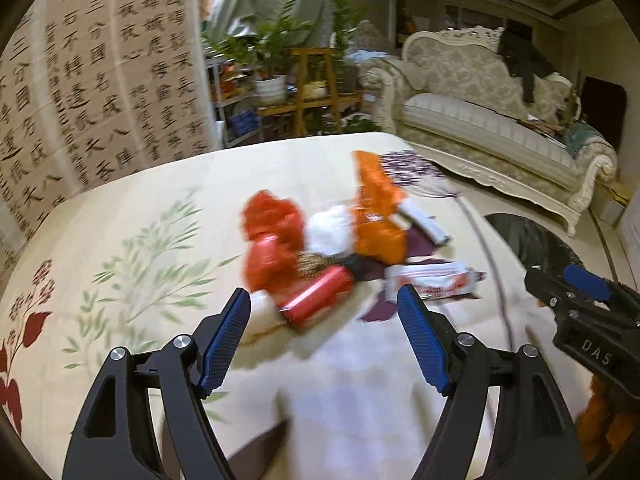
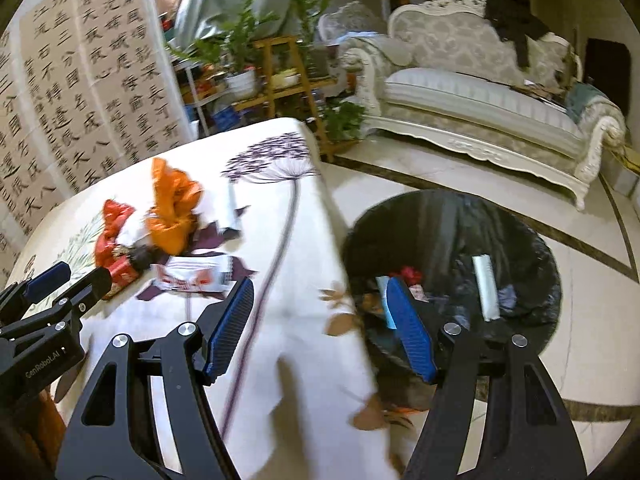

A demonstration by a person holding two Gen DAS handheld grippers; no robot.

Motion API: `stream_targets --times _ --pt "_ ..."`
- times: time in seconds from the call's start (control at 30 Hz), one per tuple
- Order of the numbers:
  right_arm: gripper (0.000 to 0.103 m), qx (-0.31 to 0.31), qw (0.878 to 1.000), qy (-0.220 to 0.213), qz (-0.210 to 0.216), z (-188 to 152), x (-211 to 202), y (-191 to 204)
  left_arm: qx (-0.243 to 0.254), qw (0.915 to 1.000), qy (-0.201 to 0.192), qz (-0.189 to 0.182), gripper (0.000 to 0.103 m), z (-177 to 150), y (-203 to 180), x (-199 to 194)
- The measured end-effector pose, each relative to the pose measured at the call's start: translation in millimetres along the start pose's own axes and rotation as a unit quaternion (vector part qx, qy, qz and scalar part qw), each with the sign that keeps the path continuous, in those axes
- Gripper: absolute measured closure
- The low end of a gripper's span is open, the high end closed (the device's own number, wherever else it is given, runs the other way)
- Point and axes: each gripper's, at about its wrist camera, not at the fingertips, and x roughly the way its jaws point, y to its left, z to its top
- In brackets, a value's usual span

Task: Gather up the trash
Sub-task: 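Move both open tools back over the table, then grasp the white and red snack wrapper with the right tool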

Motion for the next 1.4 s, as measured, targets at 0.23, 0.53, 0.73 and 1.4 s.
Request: stream_targets --times 0.23,0.53,0.73,1.4 --pt "0.036 -0.020 1.000 0.016 -0.001 16 22 20 -0.022 0.9996 0.005 0.018 0.030 -6 30 -1" --pt "0.036 -0.036 0.998 0.050 -0.026 29 54 34 -0.034 0.9991 0.013 0.020 0.030 -9 44 2" --pt "0.036 -0.056 0.995 0.069 -0.036 21 52 41 -0.038 0.9990 0.019 0.015 0.030 -13 48 3" --pt "0.036 -0.063 0.995 0.083 -0.005 -11 9 58 -0.063 0.9975 0.023 0.022 0.030 -28 74 -8"
